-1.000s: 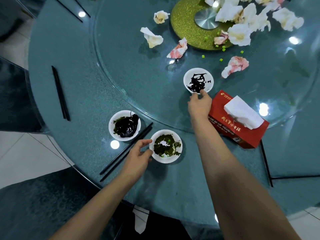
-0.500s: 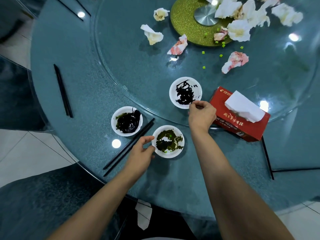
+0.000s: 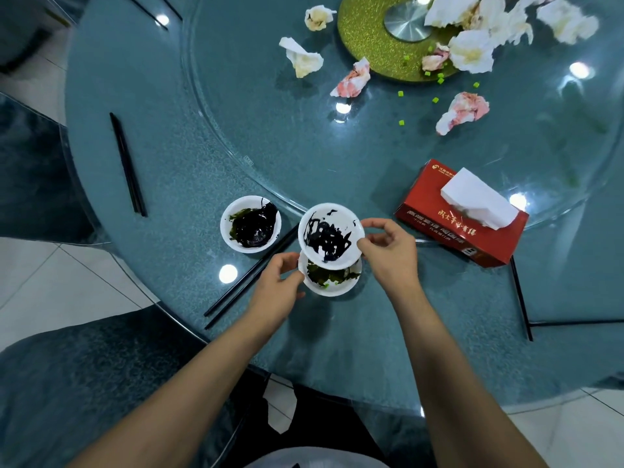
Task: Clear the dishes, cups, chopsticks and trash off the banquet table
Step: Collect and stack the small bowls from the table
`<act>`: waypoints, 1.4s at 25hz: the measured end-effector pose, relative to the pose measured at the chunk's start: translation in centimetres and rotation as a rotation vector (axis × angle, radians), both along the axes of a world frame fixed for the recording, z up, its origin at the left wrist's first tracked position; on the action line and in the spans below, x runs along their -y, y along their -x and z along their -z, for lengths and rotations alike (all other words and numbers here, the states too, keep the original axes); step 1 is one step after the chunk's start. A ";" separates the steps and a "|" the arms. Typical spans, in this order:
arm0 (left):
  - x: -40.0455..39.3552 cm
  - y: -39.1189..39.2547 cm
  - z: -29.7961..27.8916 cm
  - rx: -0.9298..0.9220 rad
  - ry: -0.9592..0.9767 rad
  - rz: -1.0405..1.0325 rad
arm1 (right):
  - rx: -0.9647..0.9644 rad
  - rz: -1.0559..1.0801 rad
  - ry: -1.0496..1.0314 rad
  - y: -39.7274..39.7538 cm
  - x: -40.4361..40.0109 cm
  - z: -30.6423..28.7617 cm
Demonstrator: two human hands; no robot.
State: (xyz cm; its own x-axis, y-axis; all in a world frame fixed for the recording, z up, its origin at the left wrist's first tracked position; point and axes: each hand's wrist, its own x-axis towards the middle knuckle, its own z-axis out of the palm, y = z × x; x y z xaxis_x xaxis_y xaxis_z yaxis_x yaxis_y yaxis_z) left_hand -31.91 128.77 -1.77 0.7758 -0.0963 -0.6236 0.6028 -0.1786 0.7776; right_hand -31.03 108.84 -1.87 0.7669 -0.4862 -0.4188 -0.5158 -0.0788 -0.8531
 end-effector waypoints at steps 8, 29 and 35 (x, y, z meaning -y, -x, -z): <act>0.3 0.3 0.1 -0.037 -0.006 -0.051 | -0.042 -0.141 0.156 2.3 -0.5 0.7; -6.7 2.1 -0.2 -0.081 -0.070 -0.240 | -0.073 -0.303 0.261 -1.8 -7.7 1.8; -7.2 2.9 -0.8 -0.117 -0.027 -0.262 | -0.096 -0.337 0.257 -5.7 -10.6 1.8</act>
State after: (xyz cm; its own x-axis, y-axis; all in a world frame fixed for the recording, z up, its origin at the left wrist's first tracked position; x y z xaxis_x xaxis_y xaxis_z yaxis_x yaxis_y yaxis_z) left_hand -34.85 135.96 -0.97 0.6950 0.1154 -0.7096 0.7162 -0.0244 0.6975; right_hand -25.29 119.46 -3.68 0.8641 -0.3131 -0.3942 -0.5010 -0.4598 -0.7332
